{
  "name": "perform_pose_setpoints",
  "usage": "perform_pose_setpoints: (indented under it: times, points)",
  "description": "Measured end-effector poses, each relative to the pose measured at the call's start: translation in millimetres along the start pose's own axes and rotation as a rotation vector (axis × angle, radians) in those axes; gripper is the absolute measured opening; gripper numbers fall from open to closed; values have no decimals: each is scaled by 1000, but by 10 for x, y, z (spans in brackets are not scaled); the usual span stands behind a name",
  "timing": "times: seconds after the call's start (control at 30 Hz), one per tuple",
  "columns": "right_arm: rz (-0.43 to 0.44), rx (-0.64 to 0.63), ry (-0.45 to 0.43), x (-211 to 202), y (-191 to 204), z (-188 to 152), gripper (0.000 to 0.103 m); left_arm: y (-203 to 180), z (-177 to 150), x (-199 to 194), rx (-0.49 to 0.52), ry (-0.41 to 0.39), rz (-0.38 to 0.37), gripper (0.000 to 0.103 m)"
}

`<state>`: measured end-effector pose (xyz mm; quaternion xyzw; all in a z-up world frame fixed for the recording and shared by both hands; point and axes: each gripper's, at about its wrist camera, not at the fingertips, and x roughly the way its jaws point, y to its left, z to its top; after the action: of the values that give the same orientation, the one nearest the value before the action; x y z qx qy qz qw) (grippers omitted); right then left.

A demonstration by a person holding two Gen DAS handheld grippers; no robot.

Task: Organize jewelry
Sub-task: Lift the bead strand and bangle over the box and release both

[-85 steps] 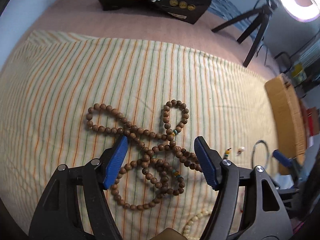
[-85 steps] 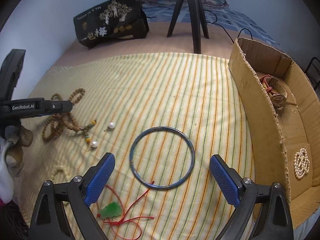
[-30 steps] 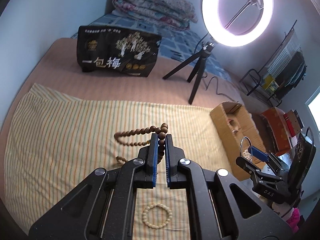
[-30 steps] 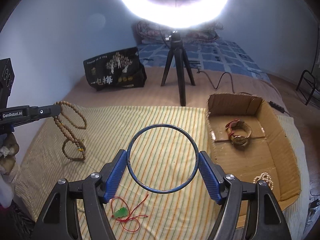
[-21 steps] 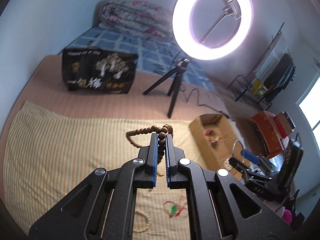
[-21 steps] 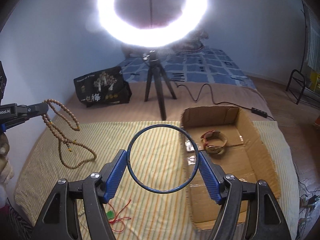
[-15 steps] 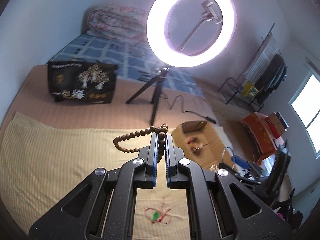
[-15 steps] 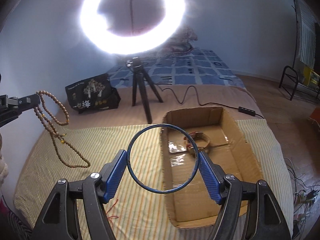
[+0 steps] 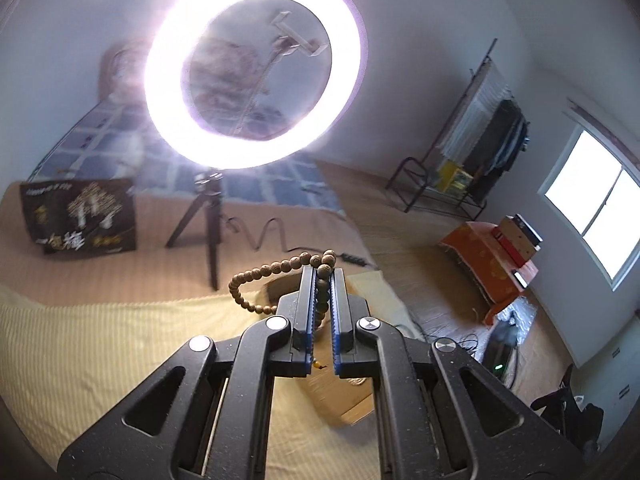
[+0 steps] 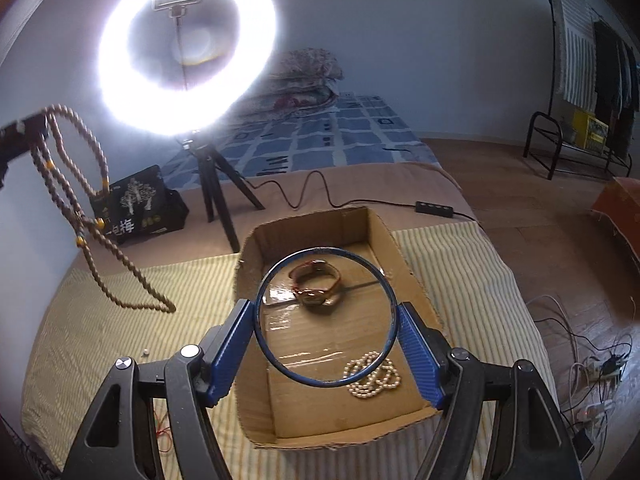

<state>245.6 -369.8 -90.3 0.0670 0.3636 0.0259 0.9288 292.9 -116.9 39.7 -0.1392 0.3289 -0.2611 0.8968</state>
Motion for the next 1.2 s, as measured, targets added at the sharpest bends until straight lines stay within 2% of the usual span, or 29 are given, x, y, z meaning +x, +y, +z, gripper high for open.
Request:
perform_pose_setpoints:
  times: [0.17, 0.4, 0.63, 0.9, 1.03, 1.2]
  points:
    - [-18, 29, 23, 81, -197, -26, 74, -239, -10, 198, 15, 16, -43, 4]
    - [-35, 57, 52, 137, -389, -89, 74, -373, -59, 586, -19, 63, -89, 4]
    - [-49, 75, 77, 184, -534, -145, 74, -491, -100, 858, -15, 97, -97, 4]
    - [-49, 94, 76, 191, -614, -143, 74, -775, -17, 834, 49, 73, -116, 4]
    - [-52, 102, 91, 245, -641, -143, 74, -777, -73, 930, 55, 94, -101, 4]
    - [-45, 87, 129, 361, -622, -167, 74, -648, -252, 1196, 53, 166, -60, 4]
